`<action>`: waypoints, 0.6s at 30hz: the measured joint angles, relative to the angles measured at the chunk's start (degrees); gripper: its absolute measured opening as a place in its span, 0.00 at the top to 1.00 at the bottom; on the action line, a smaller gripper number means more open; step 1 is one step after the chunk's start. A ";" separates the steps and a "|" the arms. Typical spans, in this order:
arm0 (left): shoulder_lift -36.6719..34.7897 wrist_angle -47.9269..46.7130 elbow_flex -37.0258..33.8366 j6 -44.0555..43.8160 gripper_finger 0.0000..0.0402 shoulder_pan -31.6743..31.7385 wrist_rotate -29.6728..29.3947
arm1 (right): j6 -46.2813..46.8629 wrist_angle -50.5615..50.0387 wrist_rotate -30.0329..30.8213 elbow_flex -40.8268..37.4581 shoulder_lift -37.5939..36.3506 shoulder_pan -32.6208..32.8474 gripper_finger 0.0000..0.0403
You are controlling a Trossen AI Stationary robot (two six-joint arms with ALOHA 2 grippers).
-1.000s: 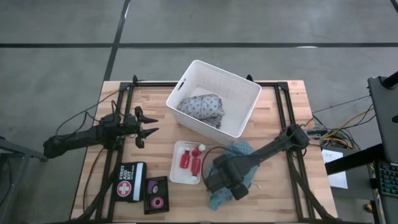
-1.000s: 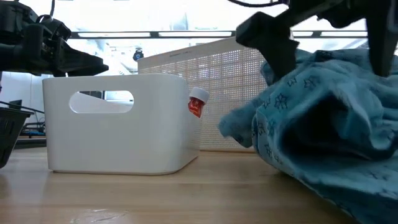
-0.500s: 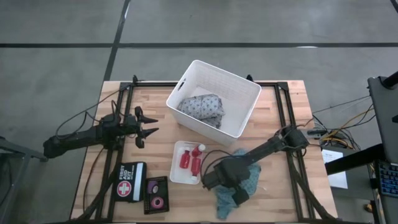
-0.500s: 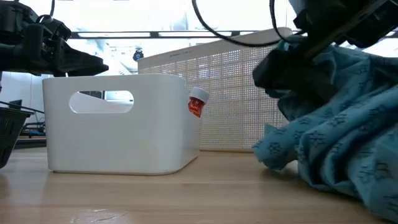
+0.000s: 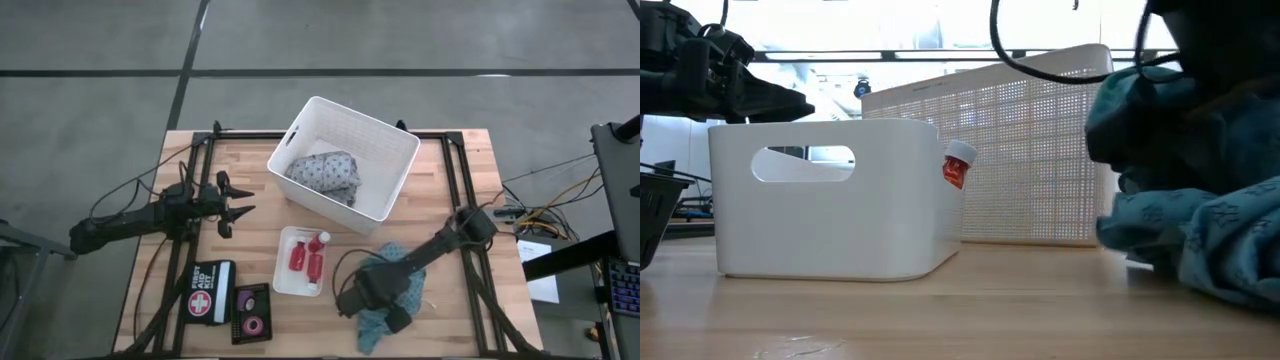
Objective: Pick & Place Medicine items
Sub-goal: Put the blue patient gown into the big white bin
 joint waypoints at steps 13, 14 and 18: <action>0.00 0.00 0.00 0.02 0.54 0.00 0.00 | 0.00 6.68 10.50 -7.44 -0.41 2.68 0.08; 0.00 -0.02 0.00 0.02 0.54 0.00 0.00 | -0.21 6.88 10.72 -7.49 -0.29 2.87 0.08; 0.00 -0.02 0.00 0.02 0.54 0.01 0.00 | -0.35 7.03 11.14 -7.40 0.07 2.99 0.08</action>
